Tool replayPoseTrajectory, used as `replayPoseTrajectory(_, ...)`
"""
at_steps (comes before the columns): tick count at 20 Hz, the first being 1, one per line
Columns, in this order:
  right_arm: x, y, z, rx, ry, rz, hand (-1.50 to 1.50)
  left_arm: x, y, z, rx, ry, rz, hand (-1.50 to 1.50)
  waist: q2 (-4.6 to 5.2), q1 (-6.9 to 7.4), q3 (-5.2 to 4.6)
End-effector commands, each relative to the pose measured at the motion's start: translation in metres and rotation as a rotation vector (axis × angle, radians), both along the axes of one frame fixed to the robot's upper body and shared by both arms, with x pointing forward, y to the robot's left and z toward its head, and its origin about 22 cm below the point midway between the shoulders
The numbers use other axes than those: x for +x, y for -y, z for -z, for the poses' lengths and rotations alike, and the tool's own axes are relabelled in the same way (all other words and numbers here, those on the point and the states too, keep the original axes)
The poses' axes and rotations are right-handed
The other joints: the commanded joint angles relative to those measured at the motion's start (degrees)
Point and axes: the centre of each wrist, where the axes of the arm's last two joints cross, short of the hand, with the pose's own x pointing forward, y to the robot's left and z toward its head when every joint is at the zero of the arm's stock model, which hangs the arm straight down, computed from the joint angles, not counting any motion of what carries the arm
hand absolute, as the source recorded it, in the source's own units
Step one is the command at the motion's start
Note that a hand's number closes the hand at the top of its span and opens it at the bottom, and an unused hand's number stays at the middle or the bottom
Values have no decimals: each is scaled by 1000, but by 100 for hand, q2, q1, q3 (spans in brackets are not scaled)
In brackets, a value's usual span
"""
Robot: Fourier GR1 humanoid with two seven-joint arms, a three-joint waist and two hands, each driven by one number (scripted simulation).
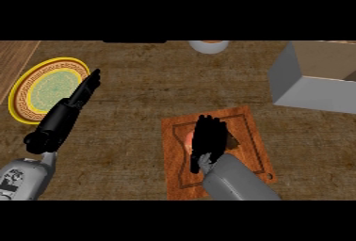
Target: Pick the squash from the cutting board and place it in the cardboard box
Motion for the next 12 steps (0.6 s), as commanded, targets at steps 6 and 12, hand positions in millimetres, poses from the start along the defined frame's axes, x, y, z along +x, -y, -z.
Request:
replayPoseTrajectory(6,10,-12,0,-133,120,0,150,-7,7,-12,13,20,-6,0,8,6,7)
replayPoseTrajectory(12,-30,3,16,30,93,-618,150,0,3,-3,5,13,6,0,13,-26,24)
